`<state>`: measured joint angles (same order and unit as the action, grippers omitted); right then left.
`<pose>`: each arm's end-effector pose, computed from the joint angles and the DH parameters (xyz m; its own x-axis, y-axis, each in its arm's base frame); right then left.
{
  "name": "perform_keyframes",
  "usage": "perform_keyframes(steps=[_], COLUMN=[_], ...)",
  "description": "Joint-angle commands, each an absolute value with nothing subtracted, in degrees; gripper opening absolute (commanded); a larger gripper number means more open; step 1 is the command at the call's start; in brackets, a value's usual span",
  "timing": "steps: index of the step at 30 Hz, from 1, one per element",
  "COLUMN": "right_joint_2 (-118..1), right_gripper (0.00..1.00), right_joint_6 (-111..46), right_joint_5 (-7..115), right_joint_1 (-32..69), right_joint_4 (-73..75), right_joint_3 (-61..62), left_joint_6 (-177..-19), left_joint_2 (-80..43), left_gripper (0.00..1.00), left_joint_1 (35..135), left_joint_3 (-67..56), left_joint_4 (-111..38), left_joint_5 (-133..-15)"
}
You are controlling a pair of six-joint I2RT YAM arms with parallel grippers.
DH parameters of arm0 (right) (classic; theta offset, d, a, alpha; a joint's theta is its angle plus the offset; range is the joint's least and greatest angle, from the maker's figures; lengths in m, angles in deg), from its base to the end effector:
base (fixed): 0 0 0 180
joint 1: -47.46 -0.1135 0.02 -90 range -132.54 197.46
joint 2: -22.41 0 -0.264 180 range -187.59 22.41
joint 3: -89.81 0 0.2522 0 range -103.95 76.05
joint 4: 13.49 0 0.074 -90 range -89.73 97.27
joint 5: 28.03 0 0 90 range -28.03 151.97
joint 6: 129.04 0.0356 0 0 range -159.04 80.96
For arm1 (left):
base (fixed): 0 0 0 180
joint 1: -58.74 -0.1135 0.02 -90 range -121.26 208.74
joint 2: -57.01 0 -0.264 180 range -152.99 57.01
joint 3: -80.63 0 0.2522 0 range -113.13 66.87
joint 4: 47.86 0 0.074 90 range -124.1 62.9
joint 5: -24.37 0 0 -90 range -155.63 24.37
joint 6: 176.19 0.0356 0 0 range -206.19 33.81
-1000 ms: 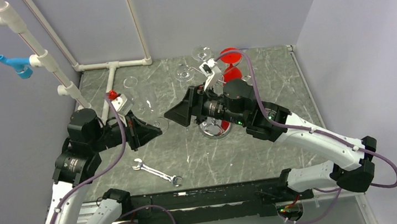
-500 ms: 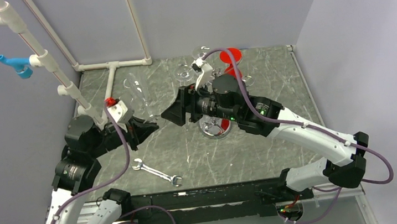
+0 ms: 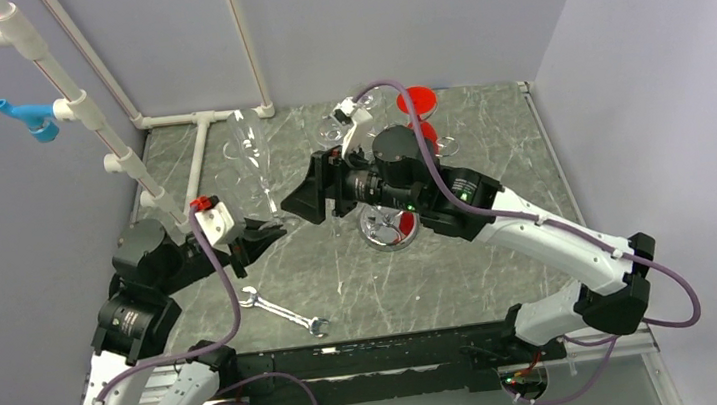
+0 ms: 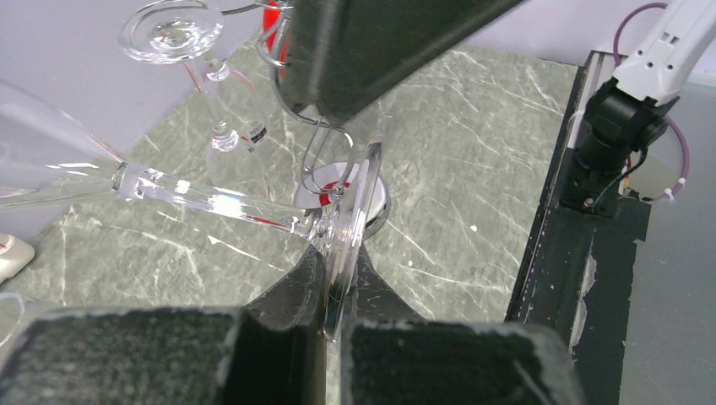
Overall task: Take the wine glass off the wine glass rack
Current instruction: Place the wine glass at the center of the board.
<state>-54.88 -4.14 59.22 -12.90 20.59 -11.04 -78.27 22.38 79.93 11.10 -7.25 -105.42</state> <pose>0.1473 0.2623 0.4518 -0.5841 0.1290 -0.8014 -0.6795 0.4623 0.5697 0.0948 -0.0612 0.3977 0.0282 0.1026 -0.9943 0.8760 0.4767 0.0740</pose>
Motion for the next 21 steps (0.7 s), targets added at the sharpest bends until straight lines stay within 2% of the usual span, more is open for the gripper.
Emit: perform_keyframes(steps=[1, 7, 21], right_joint_2=[-55.99, -57.28, -61.52], right_gripper=[0.72, 0.71, 0.58], right_joint_6=[-5.20, -4.68, -2.81], right_joint_5=[57.88, 57.14, 54.11], right_joint_1=[-12.91, -12.92, -12.96], right_joint_4=[19.93, 19.34, 18.48], right_joint_3=[-14.92, -15.17, -18.00], left_joint_6=[-74.58, -74.54, -75.48], left_joint_2=[24.62, 25.56, 26.83], left_gripper=[0.00, 0.00, 0.00], left_joint_1=[80.83, 81.31, 82.03], left_joint_3=[12.14, 12.50, 14.16], left_joint_4=[-13.09, -14.53, -17.99], left_joint_5=[-109.18, -111.13, -112.42])
